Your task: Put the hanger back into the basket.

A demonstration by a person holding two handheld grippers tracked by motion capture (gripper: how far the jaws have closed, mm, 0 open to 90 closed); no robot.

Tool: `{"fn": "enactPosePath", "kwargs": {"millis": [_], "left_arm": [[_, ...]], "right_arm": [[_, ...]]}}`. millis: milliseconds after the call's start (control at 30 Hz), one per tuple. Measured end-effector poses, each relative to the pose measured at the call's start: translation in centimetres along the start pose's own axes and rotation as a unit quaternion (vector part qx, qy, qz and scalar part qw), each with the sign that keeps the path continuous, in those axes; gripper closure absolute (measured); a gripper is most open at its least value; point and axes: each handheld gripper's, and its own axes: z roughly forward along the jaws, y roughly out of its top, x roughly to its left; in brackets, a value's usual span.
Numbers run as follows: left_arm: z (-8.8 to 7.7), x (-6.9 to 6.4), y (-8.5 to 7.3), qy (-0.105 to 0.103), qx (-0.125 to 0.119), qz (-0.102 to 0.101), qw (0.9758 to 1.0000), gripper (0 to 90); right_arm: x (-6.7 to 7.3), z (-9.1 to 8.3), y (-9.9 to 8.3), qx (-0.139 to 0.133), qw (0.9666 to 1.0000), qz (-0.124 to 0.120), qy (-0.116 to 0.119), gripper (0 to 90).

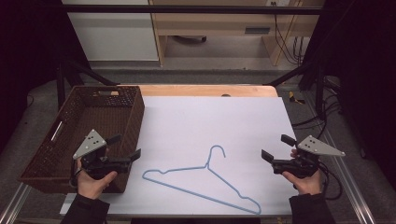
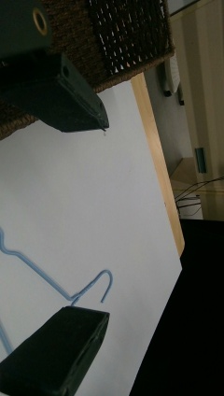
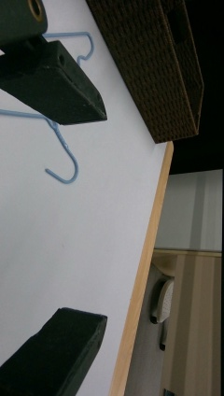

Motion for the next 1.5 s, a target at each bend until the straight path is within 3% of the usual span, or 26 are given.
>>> {"fn": "enactPosePath", "kwargs": {"millis": [400, 733, 800, 1067, 1300, 1333, 1433, 1467, 1500], "left_arm": [[0.0, -0.5, 0.2, -0.007, 0.003, 0.004, 1.0, 7.2], [0.6, -1.2, 0.2, -0.017, 0.01, 0.011, 0.9997, 7.2], [0.7, -1.4, 0.2, -0.019, 0.011, 0.012, 0.9997, 7.2], [1.2, -1.7, 0.1, -0.023, 0.018, 0.018, 0.9994, 7.2], [1.2, -1.8, 0.1, -0.024, 0.018, 0.02, 0.9993, 7.3], [1.1, -1.8, 0.1, -0.023, 0.017, 0.021, 0.9994, 7.2], [1.1, -1.9, 0.2, -0.023, 0.018, 0.023, 0.9993, 7.3], [1.1, -1.9, 0.2, -0.022, 0.018, 0.023, 0.9993, 7.3], [1.1, -1.9, 0.2, -0.022, 0.018, 0.023, 0.9993, 7.3]], "right_arm": [[0.5, 0.1, 0.3, 0.009, 0.9999, -0.01, -0.007, 5.9], [2.5, 2.1, 0.3, 0.061, 0.9978, -0.028, 0.003, 7.4], [3.2, 2.8, 0.2, 0.086, 0.9957, -0.033, 0.007, 7.5], [4.3, 4.6, -0.3, 0.121, 0.9915, -0.043, 0.021, 7.8], [5.6, 6.7, -0.7, 0.152, 0.986, -0.06, 0.033, 9.6], [5.9, 7.3, -0.9, 0.167, 0.9831, -0.063, 0.039, 10.4], [6.1, 7.8, -1.3, 0.18, 0.9805, -0.068, 0.04, 11.8], [6.4, 8.3, -1.6, 0.197, 0.9769, -0.073, 0.041, 13.8], [6.4, 8.3, -1.6, 0.197, 0.9769, -0.073, 0.041, 13.8]]}}
